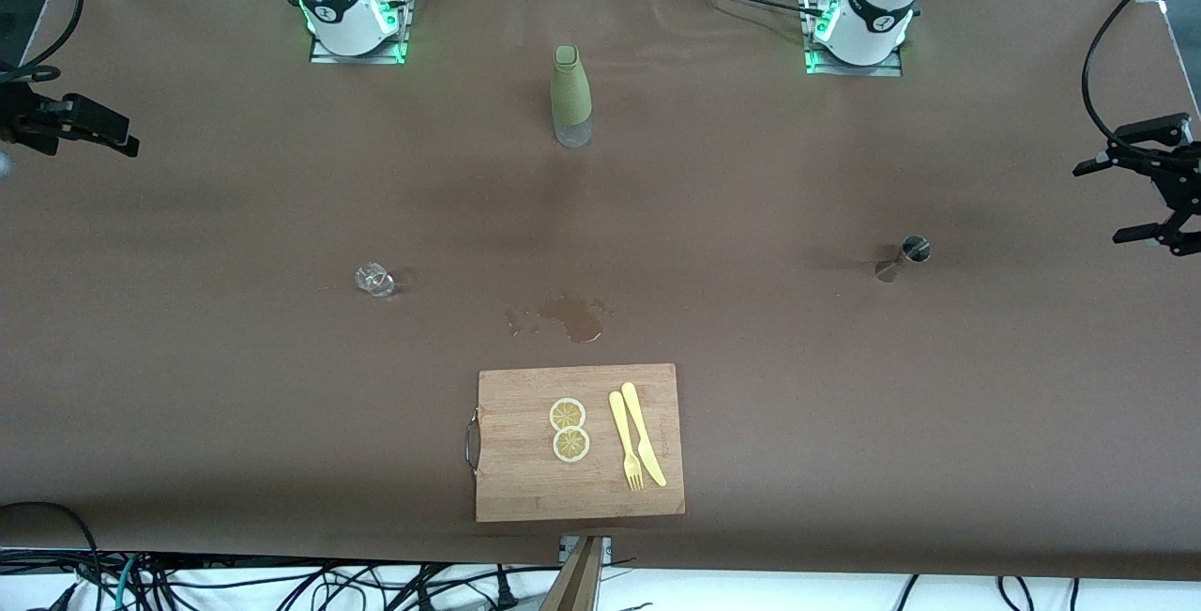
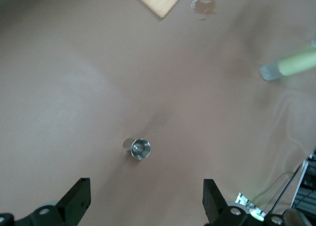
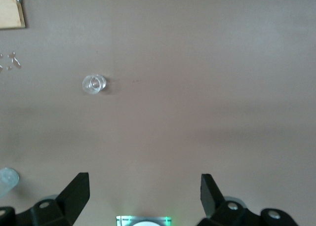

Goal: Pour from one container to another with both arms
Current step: 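Reach the right gripper to the glass cup while the left gripper reaches the jigger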

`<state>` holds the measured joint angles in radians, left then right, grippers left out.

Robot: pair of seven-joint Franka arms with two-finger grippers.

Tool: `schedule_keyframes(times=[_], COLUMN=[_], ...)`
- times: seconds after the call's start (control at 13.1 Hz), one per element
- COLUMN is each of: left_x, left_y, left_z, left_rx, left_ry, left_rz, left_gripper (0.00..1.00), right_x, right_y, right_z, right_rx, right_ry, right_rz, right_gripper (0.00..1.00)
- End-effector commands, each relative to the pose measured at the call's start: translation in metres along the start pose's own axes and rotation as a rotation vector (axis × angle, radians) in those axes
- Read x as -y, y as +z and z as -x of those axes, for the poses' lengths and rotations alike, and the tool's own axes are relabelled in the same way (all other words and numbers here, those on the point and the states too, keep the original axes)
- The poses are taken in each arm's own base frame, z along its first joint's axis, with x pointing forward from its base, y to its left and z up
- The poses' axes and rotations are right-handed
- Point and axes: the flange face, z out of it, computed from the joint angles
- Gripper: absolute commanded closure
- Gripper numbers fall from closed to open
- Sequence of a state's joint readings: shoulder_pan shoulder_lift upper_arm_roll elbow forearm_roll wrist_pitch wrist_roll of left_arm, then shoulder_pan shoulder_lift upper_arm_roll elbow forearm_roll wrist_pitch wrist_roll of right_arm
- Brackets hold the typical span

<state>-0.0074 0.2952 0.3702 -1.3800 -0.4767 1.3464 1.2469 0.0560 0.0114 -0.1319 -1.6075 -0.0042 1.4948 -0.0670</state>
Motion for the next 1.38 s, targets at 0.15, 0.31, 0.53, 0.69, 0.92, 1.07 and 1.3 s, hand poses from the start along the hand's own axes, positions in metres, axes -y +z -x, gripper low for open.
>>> schedule_keyframes(times=[0.15,0.31,0.53,0.69,0.92,1.07,1.3], left_x=[0.053,0.082,0.11,0.128,0.146,0.153,0.164], left_y=[0.075,0.115,0.181,0.223,0.266,0.284,0.324], left_z=[0.059,0.083,0.128,0.147,0.171,0.186,0.207], left_rx=[-0.27,-0.37,-0.531,-0.64,-0.748,-0.801,-0.908], left_ry=[0.279,0.407,0.488,0.545,0.635,0.695,0.732], left_rz=[0.23,0.261,0.335,0.352,0.324,0.288,0.243], left_gripper=[0.0,0.0,0.0,0.0,0.0,0.0,0.0], right_x=[-0.003,-0.01,-0.012,-0.009,-0.025,-0.044,-0.058], right_y=[0.029,0.053,0.095,0.113,0.155,0.196,0.258], right_z=[-0.013,-0.019,-0.037,-0.044,-0.054,-0.067,-0.089], right_rx=[0.087,0.146,0.156,0.105,0.01,-0.062,-0.214], right_ry=[-0.162,-0.297,-0.617,-0.824,-1.085,-1.182,-1.292], right_rz=[-0.114,-0.183,-0.303,-0.387,-0.528,-0.624,-0.71], right_gripper=[0.0,0.0,0.0,0.0,0.0,0.0,0.0])
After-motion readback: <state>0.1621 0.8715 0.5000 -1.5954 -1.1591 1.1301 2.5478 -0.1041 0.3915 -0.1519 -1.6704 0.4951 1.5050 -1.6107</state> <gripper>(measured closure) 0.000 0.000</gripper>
